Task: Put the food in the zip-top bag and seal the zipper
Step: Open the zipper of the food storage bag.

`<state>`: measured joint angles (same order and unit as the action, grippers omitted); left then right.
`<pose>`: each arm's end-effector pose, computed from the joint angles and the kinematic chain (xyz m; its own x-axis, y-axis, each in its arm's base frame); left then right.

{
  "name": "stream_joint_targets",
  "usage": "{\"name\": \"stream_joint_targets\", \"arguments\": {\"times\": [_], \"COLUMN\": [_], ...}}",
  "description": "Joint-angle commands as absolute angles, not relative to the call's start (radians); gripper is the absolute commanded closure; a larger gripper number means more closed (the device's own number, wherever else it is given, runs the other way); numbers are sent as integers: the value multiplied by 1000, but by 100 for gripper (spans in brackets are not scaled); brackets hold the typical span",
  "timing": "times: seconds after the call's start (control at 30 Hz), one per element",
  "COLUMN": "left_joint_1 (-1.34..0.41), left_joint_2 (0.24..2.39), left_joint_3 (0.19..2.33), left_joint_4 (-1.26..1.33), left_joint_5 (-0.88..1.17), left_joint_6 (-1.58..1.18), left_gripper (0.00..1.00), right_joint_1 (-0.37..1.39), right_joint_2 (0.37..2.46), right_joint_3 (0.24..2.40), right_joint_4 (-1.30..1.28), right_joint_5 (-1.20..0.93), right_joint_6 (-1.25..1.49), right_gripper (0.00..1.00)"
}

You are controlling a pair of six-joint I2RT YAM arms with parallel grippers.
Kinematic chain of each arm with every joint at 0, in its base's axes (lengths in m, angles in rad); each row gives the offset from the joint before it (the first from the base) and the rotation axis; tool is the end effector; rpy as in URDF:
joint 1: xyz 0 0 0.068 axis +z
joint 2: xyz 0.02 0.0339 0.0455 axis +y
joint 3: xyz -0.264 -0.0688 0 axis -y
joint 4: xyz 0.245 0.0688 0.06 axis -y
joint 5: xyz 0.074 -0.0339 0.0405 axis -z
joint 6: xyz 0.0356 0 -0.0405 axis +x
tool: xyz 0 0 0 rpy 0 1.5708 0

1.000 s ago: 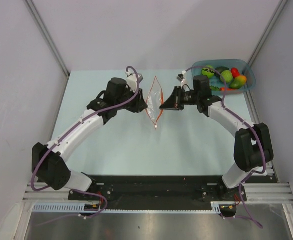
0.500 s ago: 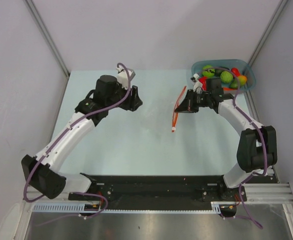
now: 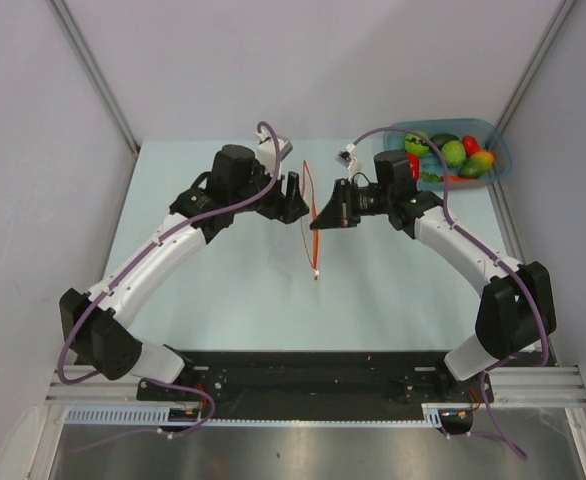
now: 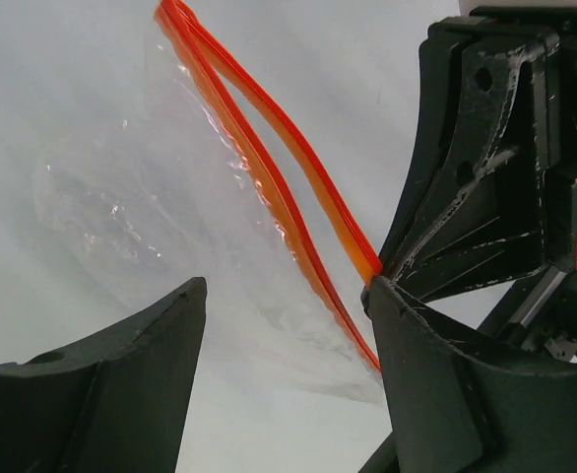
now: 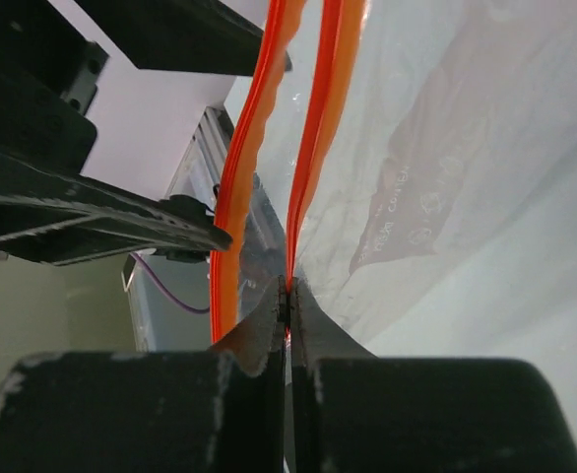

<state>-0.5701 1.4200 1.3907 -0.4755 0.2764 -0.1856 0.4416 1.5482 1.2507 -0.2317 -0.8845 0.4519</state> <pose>0.2656 -0.1818 0.3749 -0.5331 0.1309 -0.8359 0.6328 0.7175 -0.2912 0.3039 0.1741 0.3142 -0.7925 -0.0686 -0.6060 -0.5875 0.3528 0.7283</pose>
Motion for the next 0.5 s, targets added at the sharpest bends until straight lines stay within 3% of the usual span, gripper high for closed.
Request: {"name": "stream_joint_targets", "arguments": {"times": [0.0, 0.2, 0.23, 0.3, 0.43, 0.47], "left_joint_1": [-578, -580, -581, -580, -555, -542], "left_joint_2": [1391, 1381, 1390, 1397, 1413, 1408], "left_joint_3": [1376, 1327, 1328, 1336, 1380, 1393], "left_joint_4": [-433, -428, -434, -446, -537, -582], "left_joint_5": [321, 266, 253, 221, 181, 176], "left_joint_6": [-222, -238, -235, -227, -175, -167], "left_gripper": [28, 36, 47, 58, 95, 100], "right_joint_1": [448, 451, 454, 454, 413, 394], "right_joint_2": [1523, 1532, 1532, 1525, 1523, 1520], "right_joint_3": [1299, 1290, 1290, 1285, 1281, 1278], "right_joint_4": [-149, -95, -91, -77, -100, -124], "right_joint_5": [-893, -908, -913, -917, -916, -911], "right_joint_6": [514, 580, 587, 601, 595, 588], "right_gripper": [100, 100, 100, 100, 100, 100]}}
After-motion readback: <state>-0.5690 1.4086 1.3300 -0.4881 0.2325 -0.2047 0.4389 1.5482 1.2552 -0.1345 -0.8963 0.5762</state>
